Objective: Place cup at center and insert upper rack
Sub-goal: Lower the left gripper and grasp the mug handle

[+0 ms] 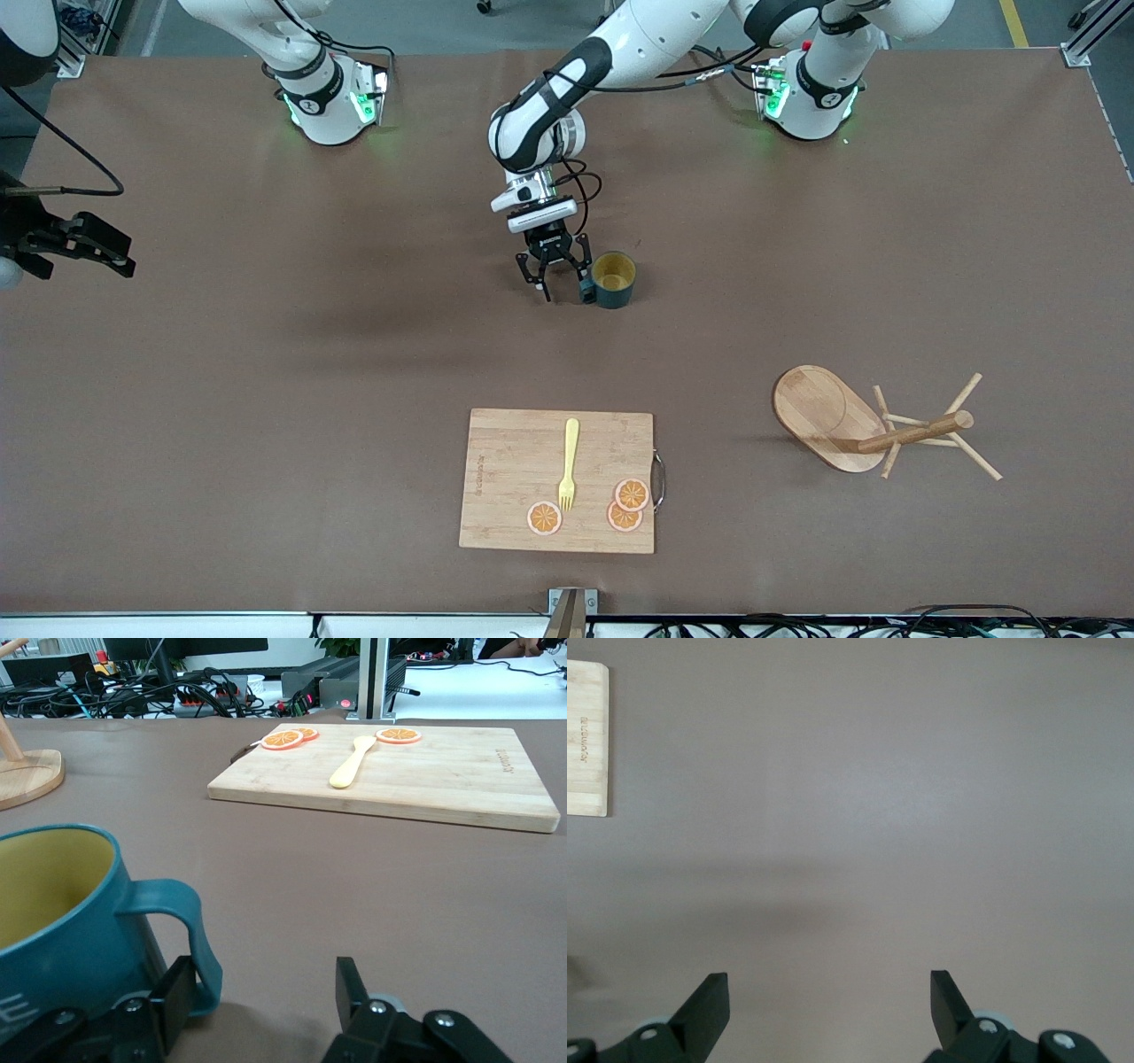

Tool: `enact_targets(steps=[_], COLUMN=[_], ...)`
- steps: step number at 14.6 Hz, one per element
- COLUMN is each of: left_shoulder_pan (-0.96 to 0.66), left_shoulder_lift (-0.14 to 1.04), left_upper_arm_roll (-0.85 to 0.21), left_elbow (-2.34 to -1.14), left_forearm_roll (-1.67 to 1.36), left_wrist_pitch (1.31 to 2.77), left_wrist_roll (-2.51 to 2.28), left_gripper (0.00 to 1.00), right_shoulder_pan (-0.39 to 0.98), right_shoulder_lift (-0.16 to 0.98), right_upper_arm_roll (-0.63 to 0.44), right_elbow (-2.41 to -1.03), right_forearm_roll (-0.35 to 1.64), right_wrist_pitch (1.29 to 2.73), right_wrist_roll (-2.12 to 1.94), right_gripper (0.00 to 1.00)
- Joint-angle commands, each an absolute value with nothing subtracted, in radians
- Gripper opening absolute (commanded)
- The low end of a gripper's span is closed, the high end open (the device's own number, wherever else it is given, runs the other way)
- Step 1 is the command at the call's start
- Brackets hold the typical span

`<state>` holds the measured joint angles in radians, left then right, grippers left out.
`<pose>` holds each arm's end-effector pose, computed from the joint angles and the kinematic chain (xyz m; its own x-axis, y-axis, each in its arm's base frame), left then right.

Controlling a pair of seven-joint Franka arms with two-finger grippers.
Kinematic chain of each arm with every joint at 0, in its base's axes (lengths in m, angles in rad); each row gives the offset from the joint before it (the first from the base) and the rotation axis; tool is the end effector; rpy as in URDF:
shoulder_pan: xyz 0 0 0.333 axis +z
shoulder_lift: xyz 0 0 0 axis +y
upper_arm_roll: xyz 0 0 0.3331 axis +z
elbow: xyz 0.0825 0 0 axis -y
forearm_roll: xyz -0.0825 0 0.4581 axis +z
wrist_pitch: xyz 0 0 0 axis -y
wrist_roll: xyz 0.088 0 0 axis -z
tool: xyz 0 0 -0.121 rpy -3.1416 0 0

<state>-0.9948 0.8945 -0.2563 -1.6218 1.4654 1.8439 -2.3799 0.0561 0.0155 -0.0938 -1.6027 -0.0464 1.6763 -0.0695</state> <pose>0.3202 -0.6367 0.0517 0.4594 0.0745 0.8851 0.2836 -0.9566 -0.0667 0.6434 -0.0290 0.6100 0.9978 0.0367 0.0546 0.0339 -0.9981 0.0517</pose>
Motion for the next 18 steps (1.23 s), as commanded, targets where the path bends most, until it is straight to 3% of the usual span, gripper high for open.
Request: enact_targets(steps=[1,6,12,17,18], left_shoulder_pan=[-1.008,-1.005,-0.999,-0.994,-0.993], left_shoulder_lift=[0.916,0.919,0.923,0.923,0.923], left_upper_arm_roll=[-0.238,-0.222,-0.222,-0.222,-0.222], left_elbow=[-1.597,-1.597,-1.6,-1.598,-1.598], left_forearm_roll=[1.496,1.497,1.496,1.494,1.493], left_wrist_pitch=[1.836,1.845,1.845,1.845,1.847], left_wrist_roll=[-2.372,-2.37,-2.368,-2.372,-2.373], left_gripper=[0.72,0.65,0.46,0.03,0.0], right_shoulder_pan=[0.061,0.071,0.064,0.063,0.063], right_shoulder_lift=[0.009,0.009,0.009,0.008,0.008], right_upper_arm_roll=[-0.091,-0.089,-0.092,-0.095,-0.095], right_elbow=[-1.591,-1.577,-1.58,-1.585,-1.585], right_forearm_roll=[-0.06,-0.06,-0.046,0.003,0.003], right_wrist_pitch=[1.664,1.667,1.664,1.672,1.667], right_wrist_roll=[-0.063,-0.063,-0.061,-0.074,-0.074], right_gripper=[1.0,1.0,1.0,1.0,1.0])
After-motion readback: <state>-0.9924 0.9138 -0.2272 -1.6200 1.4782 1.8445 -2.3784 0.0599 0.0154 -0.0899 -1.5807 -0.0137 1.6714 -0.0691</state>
